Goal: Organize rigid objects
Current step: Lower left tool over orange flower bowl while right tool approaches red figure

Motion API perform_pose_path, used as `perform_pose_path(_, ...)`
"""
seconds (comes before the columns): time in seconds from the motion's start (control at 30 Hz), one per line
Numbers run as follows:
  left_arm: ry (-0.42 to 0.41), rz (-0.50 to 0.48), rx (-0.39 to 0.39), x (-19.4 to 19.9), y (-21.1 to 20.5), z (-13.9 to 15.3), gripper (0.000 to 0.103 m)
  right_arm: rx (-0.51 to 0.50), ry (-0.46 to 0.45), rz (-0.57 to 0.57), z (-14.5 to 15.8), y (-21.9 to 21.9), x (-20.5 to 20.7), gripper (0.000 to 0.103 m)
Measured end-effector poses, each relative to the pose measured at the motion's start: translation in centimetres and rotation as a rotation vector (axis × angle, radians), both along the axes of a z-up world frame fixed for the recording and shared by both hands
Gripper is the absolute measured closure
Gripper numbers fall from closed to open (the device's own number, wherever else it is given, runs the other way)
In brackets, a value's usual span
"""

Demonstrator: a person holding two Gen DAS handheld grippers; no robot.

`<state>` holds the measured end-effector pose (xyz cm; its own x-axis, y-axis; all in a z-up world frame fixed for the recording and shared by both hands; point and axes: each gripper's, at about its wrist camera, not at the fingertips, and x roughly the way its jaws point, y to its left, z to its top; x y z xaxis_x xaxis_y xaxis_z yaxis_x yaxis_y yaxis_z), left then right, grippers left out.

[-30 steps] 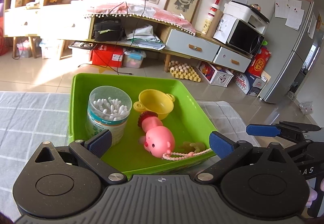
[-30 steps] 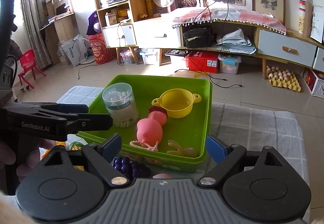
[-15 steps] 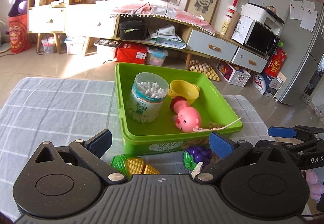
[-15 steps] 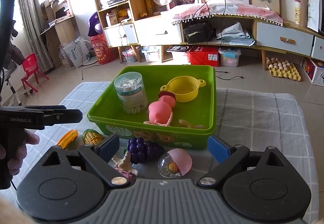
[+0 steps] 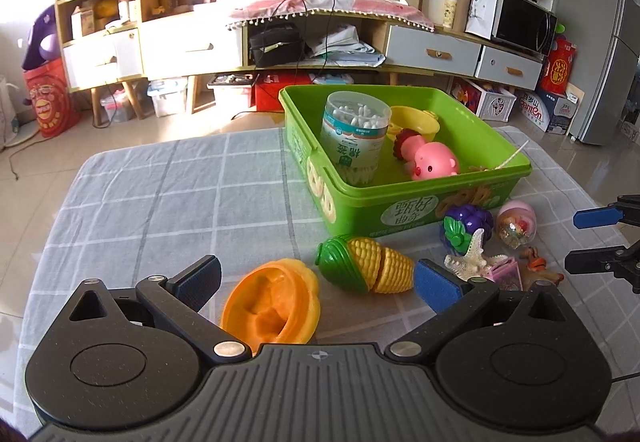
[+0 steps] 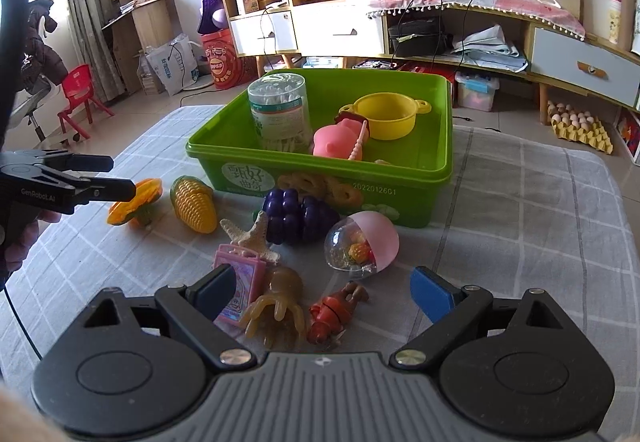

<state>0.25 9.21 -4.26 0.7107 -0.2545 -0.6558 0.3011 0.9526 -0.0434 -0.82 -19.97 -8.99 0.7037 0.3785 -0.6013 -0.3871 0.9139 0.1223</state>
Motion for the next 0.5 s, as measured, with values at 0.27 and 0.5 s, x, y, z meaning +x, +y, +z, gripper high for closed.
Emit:
perform_pose_path(0.27,0.034,-0.016,0.02,-0.4,2.3,-1.8,0.005,0.021,0.046,0.014,-2.1,-0.7,-0.4,0.055)
perform_pose_path(0.5,0.15,-0.001,-0.079,0.7,4.5,-3.7,0.006,0.08,0.091,-0.001,-2.6,-1.6,-0.4,0.082)
